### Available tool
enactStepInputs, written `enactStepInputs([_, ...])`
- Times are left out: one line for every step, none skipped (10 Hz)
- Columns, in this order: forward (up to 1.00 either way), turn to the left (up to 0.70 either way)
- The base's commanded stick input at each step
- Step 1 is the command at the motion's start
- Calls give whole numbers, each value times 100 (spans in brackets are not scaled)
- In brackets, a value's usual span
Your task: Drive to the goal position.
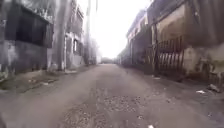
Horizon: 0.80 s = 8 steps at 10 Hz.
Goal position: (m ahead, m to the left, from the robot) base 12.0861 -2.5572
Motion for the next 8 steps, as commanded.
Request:
enactStepInputs([100,0])
enactStepInputs([100,0])
enactStepInputs([100,0])
enactStepInputs([100,0])
enactStepInputs([100,0])
enactStepInputs([100,0])
enactStepInputs([100,0])
enactStepInputs([100,0])
